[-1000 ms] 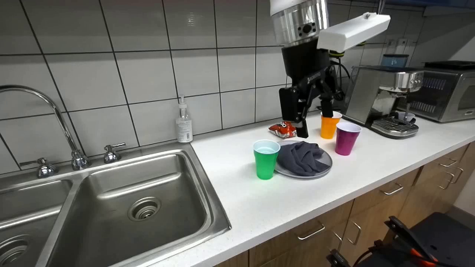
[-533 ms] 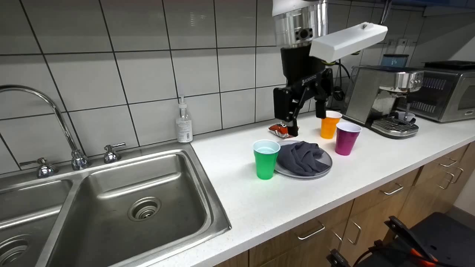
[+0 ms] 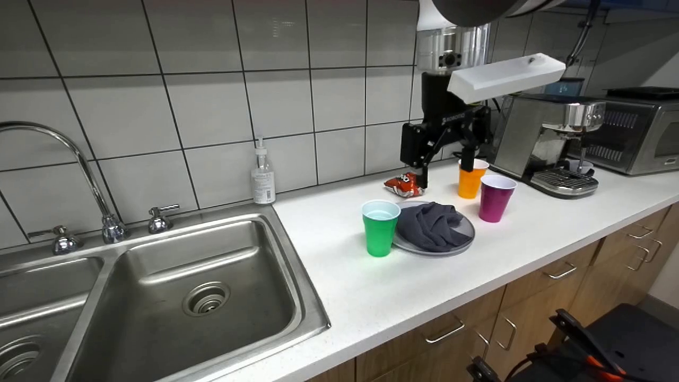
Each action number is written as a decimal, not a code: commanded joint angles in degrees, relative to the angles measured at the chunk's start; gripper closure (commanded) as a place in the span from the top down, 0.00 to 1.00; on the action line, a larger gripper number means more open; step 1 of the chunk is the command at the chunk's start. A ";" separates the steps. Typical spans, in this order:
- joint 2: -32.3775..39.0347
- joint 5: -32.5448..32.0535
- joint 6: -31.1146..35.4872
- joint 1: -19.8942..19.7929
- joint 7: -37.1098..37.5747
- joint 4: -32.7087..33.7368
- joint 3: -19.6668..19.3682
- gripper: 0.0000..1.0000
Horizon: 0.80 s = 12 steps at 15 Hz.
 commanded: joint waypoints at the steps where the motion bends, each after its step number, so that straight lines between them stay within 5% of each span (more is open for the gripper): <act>1: 0.76 0.84 4.13 -2.45 3.44 -1.47 -0.78 1.00; 12: 9.17 0.70 17.18 -9.23 14.44 -2.98 -1.80 1.00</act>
